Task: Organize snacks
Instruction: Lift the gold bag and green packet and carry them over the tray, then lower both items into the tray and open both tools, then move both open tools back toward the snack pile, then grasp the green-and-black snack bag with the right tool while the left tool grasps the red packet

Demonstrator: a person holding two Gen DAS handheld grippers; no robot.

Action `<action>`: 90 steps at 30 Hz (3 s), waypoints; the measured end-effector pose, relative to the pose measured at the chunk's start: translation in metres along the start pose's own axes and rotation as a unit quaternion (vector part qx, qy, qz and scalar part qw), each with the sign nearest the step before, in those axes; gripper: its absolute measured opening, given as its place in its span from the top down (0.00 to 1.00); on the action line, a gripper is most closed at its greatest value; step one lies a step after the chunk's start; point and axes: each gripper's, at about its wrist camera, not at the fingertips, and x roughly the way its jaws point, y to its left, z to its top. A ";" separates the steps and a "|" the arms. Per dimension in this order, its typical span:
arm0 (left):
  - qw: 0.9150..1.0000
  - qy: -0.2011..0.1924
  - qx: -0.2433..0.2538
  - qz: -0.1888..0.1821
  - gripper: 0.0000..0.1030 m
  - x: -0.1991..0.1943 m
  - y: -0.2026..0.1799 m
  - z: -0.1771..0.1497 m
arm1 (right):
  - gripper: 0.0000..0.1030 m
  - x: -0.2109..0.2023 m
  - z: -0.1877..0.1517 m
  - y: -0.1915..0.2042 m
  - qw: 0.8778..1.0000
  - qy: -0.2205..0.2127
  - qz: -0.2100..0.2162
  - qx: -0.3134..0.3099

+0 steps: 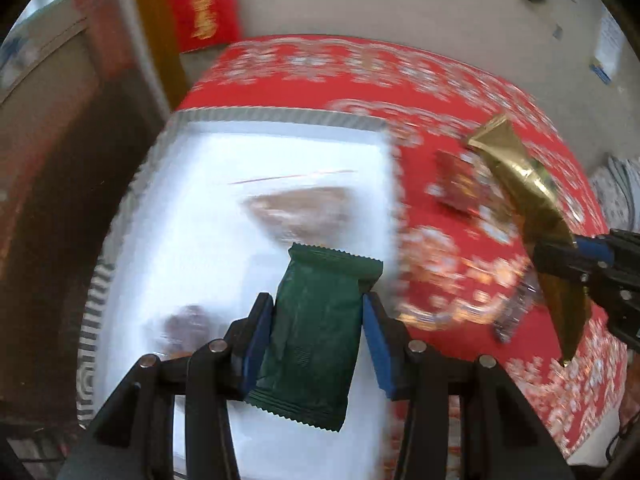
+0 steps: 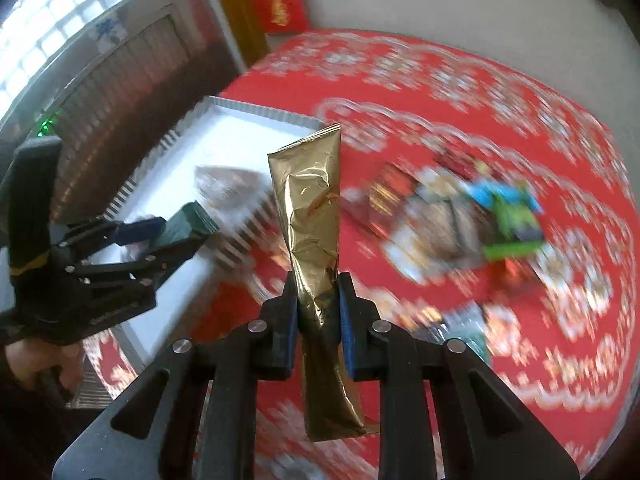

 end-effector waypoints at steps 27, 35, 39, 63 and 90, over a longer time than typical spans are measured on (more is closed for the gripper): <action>0.999 0.007 -0.044 0.017 0.41 0.029 0.069 0.023 | 0.53 0.111 0.115 0.104 0.995 0.030 0.057 -0.070; 0.996 -0.014 -0.059 0.059 0.22 0.010 0.071 0.018 | 0.52 0.078 0.111 0.094 0.997 -0.012 0.066 -0.044; 0.992 -0.029 -0.061 0.109 0.12 -0.002 0.064 0.016 | 0.52 0.051 0.096 0.076 0.997 -0.038 0.058 -0.021; 0.993 -0.042 0.112 -0.004 0.11 0.005 -0.160 0.017 | 0.52 -0.058 -0.036 -0.170 0.991 -0.080 -0.039 0.104; 0.995 0.033 0.099 0.005 0.17 0.097 -0.162 0.072 | 0.55 0.044 0.019 -0.180 0.997 0.017 -0.023 0.077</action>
